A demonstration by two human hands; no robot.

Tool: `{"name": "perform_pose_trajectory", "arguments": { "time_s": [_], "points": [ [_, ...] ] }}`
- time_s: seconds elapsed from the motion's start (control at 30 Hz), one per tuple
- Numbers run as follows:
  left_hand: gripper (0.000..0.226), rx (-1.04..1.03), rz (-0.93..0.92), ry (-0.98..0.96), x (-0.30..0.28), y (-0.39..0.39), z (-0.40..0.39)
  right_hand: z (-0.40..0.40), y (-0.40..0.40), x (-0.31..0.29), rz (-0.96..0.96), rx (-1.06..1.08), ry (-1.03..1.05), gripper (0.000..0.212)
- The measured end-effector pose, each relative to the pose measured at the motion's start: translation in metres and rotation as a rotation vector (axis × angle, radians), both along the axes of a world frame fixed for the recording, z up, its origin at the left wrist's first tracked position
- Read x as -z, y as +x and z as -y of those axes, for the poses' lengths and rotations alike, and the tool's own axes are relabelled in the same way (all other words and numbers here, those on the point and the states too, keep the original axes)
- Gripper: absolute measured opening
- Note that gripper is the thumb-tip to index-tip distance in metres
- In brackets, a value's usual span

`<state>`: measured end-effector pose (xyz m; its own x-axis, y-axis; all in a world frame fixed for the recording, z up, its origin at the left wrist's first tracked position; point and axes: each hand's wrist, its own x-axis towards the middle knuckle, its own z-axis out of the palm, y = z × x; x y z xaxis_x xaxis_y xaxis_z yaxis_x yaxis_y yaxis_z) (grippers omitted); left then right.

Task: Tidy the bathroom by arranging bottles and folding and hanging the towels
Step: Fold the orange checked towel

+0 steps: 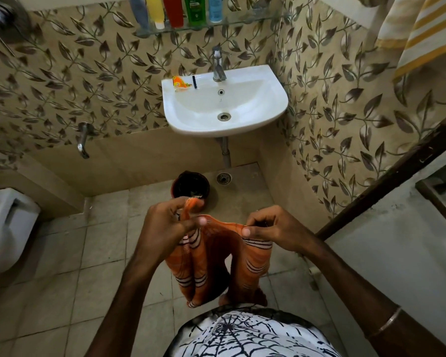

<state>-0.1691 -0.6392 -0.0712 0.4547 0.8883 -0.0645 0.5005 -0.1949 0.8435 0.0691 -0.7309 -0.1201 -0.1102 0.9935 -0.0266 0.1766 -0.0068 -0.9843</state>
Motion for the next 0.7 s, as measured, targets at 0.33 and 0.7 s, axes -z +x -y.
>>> {"name": "perform_pose_trajectory", "arguments": {
  "time_s": [0.33,0.7],
  "points": [
    [0.008,0.274,0.046,-0.007,0.003,0.026,0.017,-0.009,0.0,-0.009,0.096,-0.042,0.055,0.025],
    [0.008,0.133,0.085,0.177,-0.006,0.0,-0.005,0.002,0.015,0.007,0.15,-0.064,-0.106,0.045]
  ]
}}
